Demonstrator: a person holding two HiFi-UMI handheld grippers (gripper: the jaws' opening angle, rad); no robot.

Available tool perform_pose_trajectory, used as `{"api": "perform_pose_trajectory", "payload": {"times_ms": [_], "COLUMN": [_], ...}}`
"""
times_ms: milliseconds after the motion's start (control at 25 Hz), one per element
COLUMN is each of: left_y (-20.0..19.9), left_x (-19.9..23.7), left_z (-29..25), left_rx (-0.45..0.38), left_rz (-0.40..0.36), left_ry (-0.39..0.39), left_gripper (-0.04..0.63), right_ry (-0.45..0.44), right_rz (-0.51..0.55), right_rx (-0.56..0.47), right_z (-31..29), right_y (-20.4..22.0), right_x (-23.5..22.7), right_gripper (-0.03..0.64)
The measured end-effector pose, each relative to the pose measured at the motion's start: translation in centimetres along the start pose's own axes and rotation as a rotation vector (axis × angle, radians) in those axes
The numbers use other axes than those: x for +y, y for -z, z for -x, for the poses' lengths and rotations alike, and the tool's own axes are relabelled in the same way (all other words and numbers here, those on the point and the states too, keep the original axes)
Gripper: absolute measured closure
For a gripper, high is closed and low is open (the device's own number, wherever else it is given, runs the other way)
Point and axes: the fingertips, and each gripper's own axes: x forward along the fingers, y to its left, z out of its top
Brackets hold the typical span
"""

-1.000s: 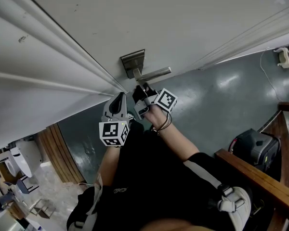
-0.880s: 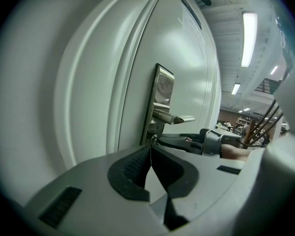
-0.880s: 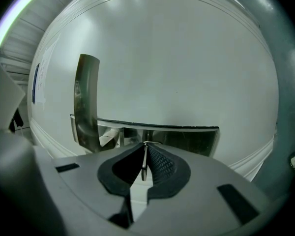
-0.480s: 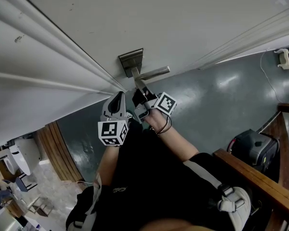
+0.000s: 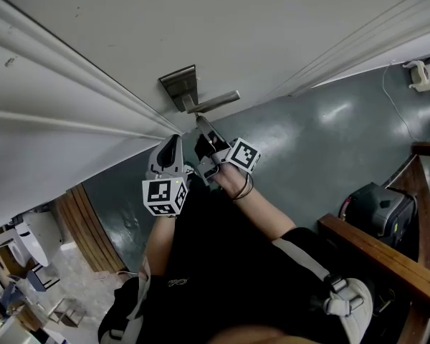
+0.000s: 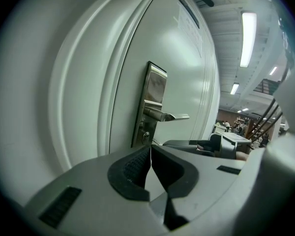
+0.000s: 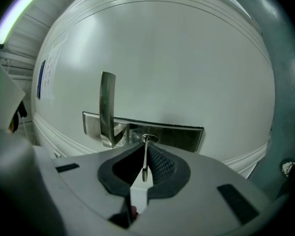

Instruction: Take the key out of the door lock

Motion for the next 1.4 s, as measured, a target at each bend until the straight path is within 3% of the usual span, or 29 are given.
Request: {"api": "perform_pose_trajectory", "payload": {"times_ms": [800,920,1160,1400], "left_y": [2.6,3.0,3.3,2.9], "left_x": [-5.4,-6.7,-9.6,-13.0], "left_z": [3.2,3.3,2.4,0.4], "left_rx": [0.012,0.022,0.038,0.056], "left_rz": [0.012,0.007,0.003,-0.016], "left_ry": [0.01,0.031,0.097,0.189], "left_gripper": [0.571,0.571,0.571,0.571], "right_ry": [-0.005,0.067,0.239,0.343], "right_rz": [0.096,0.247,0.736,0.99], "right_rx": [0.062,0.103,0.211,0.19], "right_z": [6.9,8.6,11.6,14.3], "right_y": [1.4,1.6,0.7,-1.9], "right_x": [1.4,0.7,0.5,1.7], "right_gripper": [0.586,0.586,0.586,0.586]}}
